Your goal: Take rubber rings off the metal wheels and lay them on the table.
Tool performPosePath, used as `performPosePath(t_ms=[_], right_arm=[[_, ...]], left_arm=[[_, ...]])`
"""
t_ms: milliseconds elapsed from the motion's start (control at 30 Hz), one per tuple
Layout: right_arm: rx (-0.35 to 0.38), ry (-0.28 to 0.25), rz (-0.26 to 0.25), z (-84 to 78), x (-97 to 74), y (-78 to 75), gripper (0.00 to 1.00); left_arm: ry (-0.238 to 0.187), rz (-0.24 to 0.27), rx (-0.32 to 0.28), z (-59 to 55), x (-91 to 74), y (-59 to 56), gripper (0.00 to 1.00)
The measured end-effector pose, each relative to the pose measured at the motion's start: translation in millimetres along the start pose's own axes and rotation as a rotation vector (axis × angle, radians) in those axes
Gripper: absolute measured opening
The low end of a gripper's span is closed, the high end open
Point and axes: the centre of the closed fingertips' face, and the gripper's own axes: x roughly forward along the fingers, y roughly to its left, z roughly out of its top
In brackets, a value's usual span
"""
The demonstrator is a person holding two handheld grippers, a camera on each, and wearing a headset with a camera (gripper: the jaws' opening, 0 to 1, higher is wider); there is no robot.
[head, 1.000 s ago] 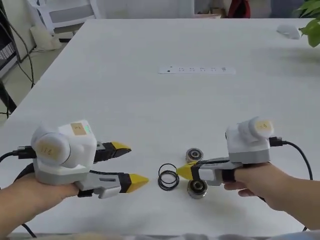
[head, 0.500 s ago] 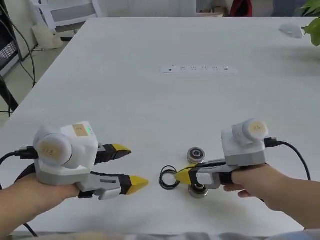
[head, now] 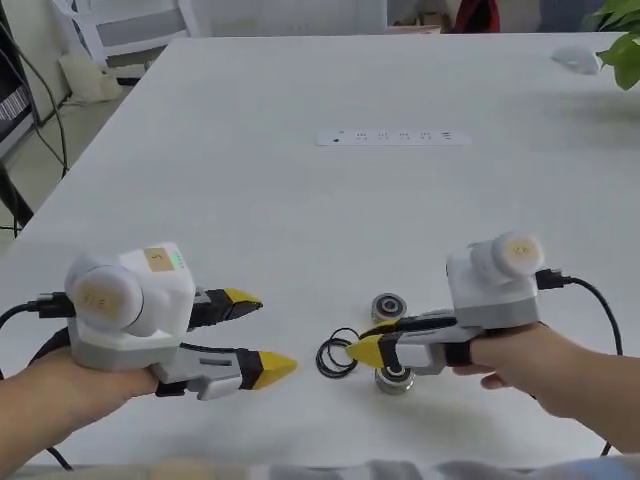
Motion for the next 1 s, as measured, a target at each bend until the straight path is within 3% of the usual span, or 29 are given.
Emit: performPosePath(t_ms=[300,600,1000], right_arm=[[-0.049,0.005,0.002,-1.1,-6.3,6.3,0.32],[-0.148,0.024,0.002,-1.9,-7.9,14.6,0.48],[-0.225,-0.014,-0.044,7.6,-29.6,10.7,0.61]], left_arm=[[-0.002,0.004,-0.003,2.9,-3.1,-2.4,0.49],[-0.003,0.011,-0.004,4.9,-6.5,-1.6,0.49],[-0.008,0.014,0.007,7.8,-10.9,-1.7,0.50]])
